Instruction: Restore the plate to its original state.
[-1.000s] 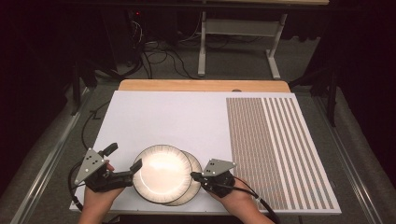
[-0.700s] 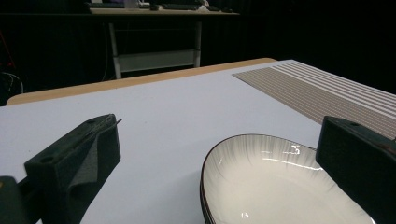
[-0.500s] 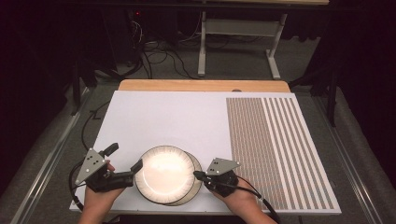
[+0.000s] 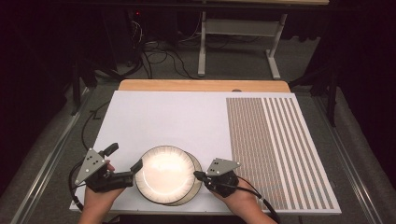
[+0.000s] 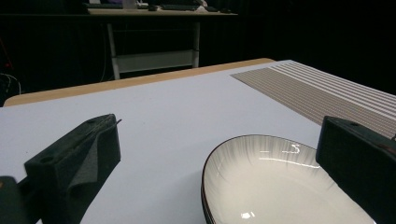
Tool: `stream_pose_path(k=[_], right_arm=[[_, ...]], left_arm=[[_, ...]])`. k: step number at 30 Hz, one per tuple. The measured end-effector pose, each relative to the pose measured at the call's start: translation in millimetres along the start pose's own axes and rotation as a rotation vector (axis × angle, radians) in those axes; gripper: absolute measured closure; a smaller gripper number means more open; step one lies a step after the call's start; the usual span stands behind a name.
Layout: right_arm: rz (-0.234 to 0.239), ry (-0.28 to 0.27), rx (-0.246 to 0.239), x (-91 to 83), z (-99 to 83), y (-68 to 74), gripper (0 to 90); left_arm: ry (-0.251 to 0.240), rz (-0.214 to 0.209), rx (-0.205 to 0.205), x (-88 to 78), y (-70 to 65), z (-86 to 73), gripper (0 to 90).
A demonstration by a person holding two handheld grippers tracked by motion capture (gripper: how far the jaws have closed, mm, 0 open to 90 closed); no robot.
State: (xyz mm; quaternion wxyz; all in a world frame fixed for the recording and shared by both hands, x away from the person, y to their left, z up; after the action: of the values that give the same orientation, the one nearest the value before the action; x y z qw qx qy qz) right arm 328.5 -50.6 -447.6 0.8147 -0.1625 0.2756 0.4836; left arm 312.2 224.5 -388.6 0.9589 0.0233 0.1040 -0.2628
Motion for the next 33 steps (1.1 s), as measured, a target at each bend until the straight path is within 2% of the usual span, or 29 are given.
stream_pose_path(k=[17,18,19,24,25,33], right_arm=[[-0.008,-0.006,0.01,-2.5,-1.1,-1.3,90.0],[-0.009,-0.002,0.01,-3.1,-1.2,-1.5,90.0],[-0.009,-0.009,0.011,-3.9,-1.1,-2.5,90.0],[-0.013,-0.013,0.016,-6.1,-1.8,-5.0,90.0],[-0.013,-0.013,0.017,-6.5,-2.1,-5.2,90.0],[-0.024,-0.016,0.023,-11.4,-3.3,-7.3,90.0]], left_arm=[[0.0,-0.001,-0.001,-0.2,0.1,0.2,0.7],[-0.053,-0.004,-0.076,3.6,-5.4,2.9,0.7],[-0.055,-0.004,-0.077,3.5,-5.3,3.1,0.7],[-0.053,-0.004,-0.075,3.5,-4.6,2.8,0.7],[-0.003,-0.003,-0.006,-0.2,0.5,0.3,0.7],[-0.004,-0.004,-0.005,0.2,0.0,0.4,0.7]])
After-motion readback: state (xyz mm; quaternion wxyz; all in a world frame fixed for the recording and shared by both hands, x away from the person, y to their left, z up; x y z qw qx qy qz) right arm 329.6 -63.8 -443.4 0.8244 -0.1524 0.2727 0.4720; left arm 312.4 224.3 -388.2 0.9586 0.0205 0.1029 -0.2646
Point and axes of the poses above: each handheld gripper's, and its own axes: x roughly forward along the jaws, z roughly out of its top, y roughly to its left, the point moved 6 cm from there along x, roughly forward along the jaws, and after that the axes turned 3 degrees about x, right-handed, at the moved point
